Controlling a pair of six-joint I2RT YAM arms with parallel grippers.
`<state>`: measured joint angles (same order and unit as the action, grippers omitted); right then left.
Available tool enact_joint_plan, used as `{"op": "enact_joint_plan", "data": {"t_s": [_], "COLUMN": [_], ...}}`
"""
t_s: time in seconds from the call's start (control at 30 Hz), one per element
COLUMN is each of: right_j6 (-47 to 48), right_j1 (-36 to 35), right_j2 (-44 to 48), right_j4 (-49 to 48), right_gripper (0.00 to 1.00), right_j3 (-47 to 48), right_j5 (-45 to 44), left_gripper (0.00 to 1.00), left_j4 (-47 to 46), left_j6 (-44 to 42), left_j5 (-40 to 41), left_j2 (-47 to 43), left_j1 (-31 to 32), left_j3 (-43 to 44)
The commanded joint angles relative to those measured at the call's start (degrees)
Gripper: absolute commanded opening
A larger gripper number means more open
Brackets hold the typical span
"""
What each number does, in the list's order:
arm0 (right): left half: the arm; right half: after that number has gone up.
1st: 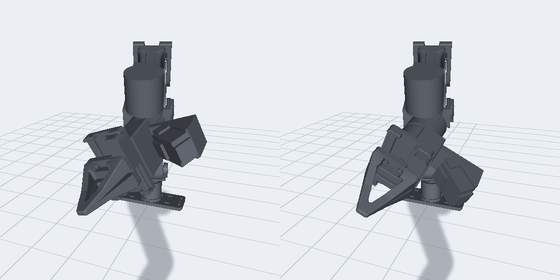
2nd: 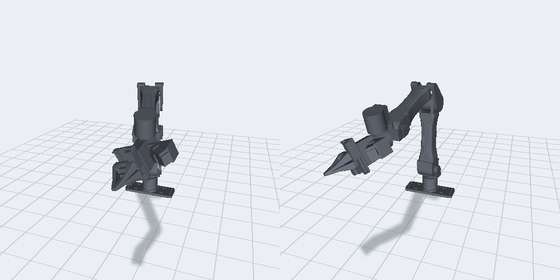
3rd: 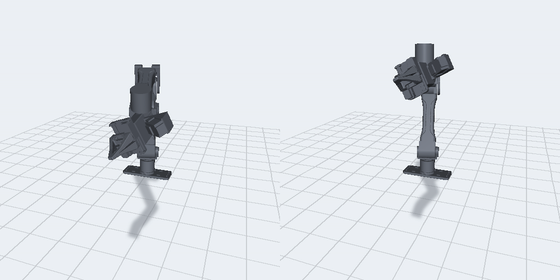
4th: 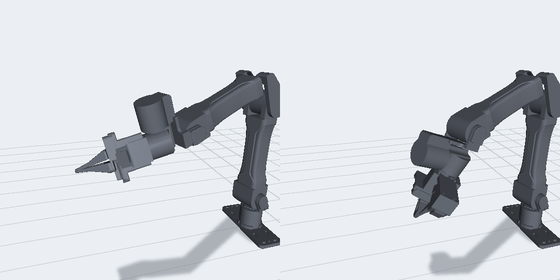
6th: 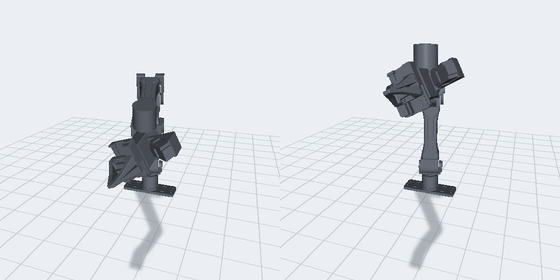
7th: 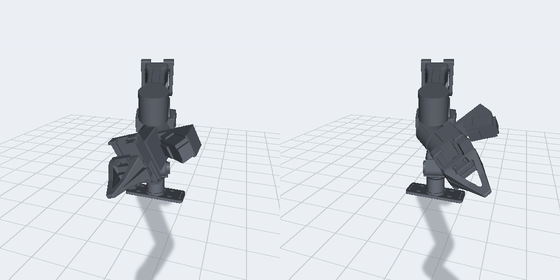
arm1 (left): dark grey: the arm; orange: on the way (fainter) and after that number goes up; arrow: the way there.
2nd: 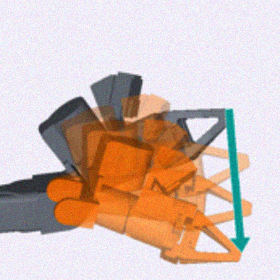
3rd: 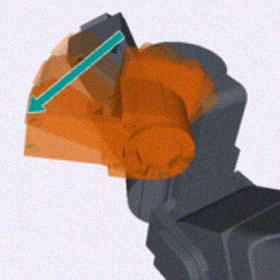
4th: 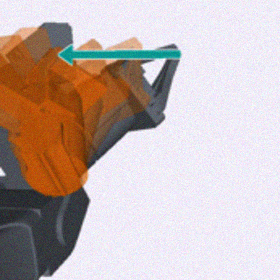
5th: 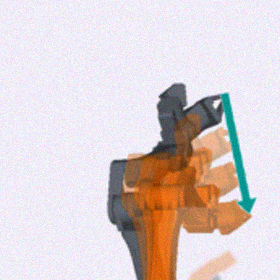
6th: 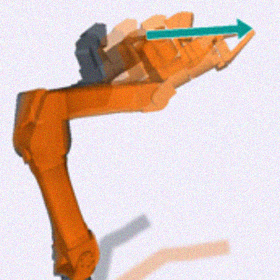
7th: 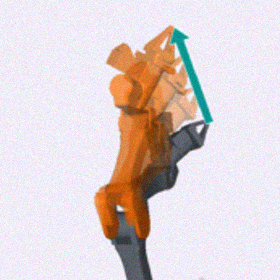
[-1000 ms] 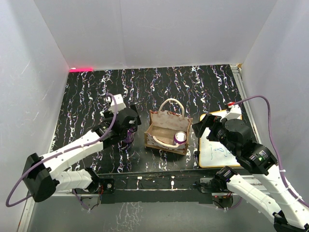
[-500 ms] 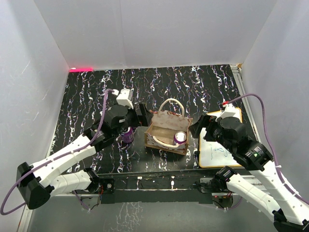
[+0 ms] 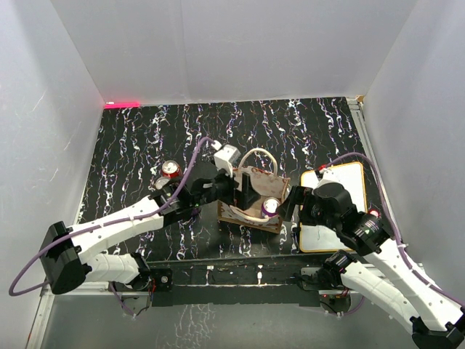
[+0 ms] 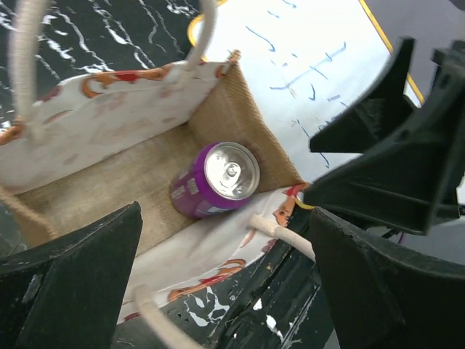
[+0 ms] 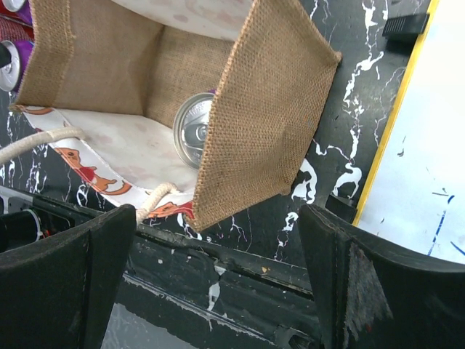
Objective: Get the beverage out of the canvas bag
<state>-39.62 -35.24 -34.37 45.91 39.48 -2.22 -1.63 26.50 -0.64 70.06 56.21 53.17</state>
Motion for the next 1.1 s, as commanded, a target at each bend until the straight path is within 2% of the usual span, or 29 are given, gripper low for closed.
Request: {"op": "enact_joint_plan", "data": {"t_s": [0.0, 0.13, 0.27, 0.63, 0.7, 1.07], "right_j6": [-3.28, -4.37, -6.02, -11.76, -12.04, -12.21], "right_j1": [0.02, 0.03, 0.05, 0.08, 0.0, 0.04], "right_j2": [1.19, 0.76, 0.87, 3.88, 4.32, 3.29], "right_j4": [-6.31, -8.22, -6.93, -3.99, -4.34, -0.07], "right_gripper": [0.95, 0.88, 0.64, 0.12, 0.08, 0.08], "right_j3": [-2.91, -5.34, -6.27, -9.62, -10.3, -8.57], "right_j5": [0.62, 1.23, 0.66, 2.58, 3.91, 2.45], "left_gripper": [0.97, 0.97, 0.97, 0.97, 0.97, 0.97], "left_j4": [0.77, 3.1, 6.14, 7.93, 8.91, 11.81], "left_j6": [-4.44, -4.76, -5.35, -5.1, -5.57, -7.59], "left_j5": [3.15, 4.3, 5.22, 3.48, 3.69, 5.34], "left_j2": [3.34, 7.52, 12.73, 20.53, 21.41, 25.51], "left_j1": [4.5, 5.65, 5.91, 6.59, 6.91, 9.28], "left_j3": [4.49, 7.15, 10.76, 15.68, 16.39, 19.56]}}
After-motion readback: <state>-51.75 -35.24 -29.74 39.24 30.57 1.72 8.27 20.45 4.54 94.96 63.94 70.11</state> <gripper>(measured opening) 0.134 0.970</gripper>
